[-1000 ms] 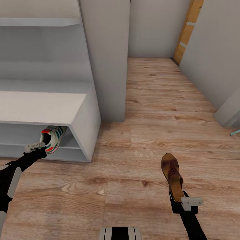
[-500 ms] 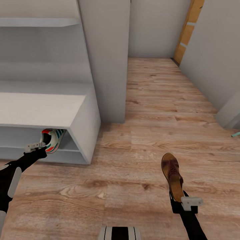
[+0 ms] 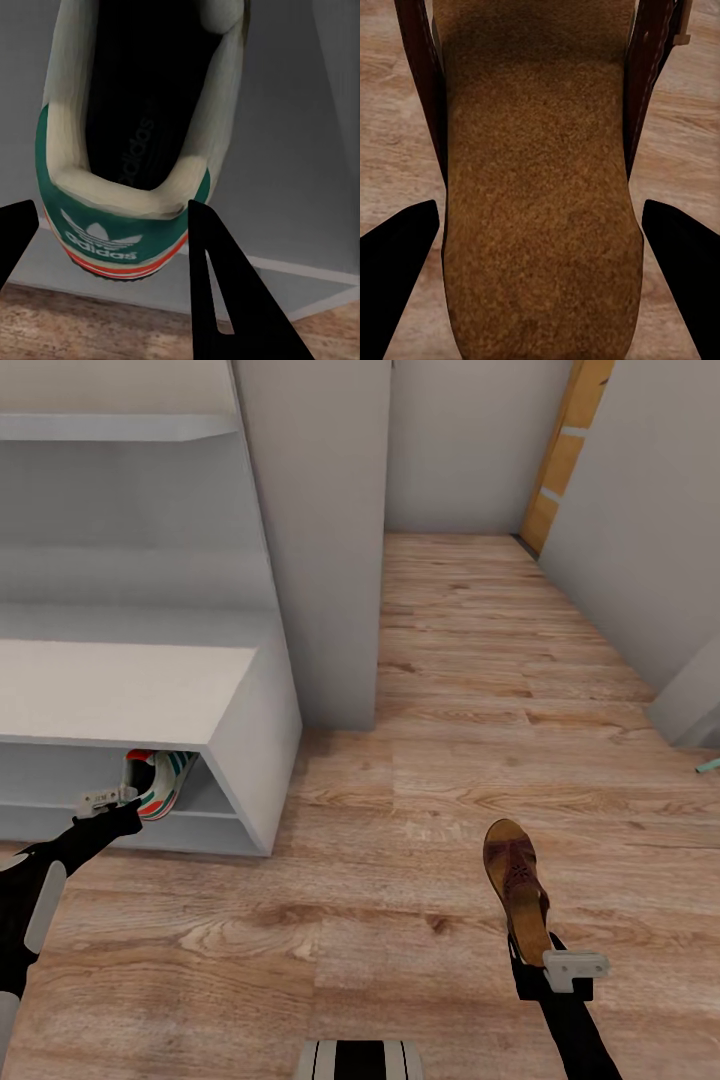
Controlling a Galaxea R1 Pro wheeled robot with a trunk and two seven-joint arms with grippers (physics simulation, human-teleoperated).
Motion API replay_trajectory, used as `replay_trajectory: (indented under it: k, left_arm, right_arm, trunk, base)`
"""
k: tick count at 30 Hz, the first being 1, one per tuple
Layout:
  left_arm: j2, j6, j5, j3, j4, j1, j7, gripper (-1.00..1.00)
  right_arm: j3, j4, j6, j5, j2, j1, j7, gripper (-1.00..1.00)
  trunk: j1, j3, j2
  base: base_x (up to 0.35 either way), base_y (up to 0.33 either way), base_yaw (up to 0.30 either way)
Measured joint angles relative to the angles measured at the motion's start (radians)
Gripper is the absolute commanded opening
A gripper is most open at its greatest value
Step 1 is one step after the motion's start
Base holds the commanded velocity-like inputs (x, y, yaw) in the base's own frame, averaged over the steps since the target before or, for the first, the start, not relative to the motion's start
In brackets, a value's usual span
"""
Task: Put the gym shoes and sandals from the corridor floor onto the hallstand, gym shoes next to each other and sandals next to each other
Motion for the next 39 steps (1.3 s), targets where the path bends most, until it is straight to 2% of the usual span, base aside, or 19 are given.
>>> replay_trajectory:
  k: [39]
  left_arm:
    - [0.000,0.000,0.000,0.000,0.002,0.000,-0.002,-1.00]
  right_arm:
    - [0.000,0.000,0.000,0.000,0.000,0.000,0.000,-1.00]
  trunk:
    - [0.000,0.000,0.000]
  base:
    - [0.040,0.000,0.000]
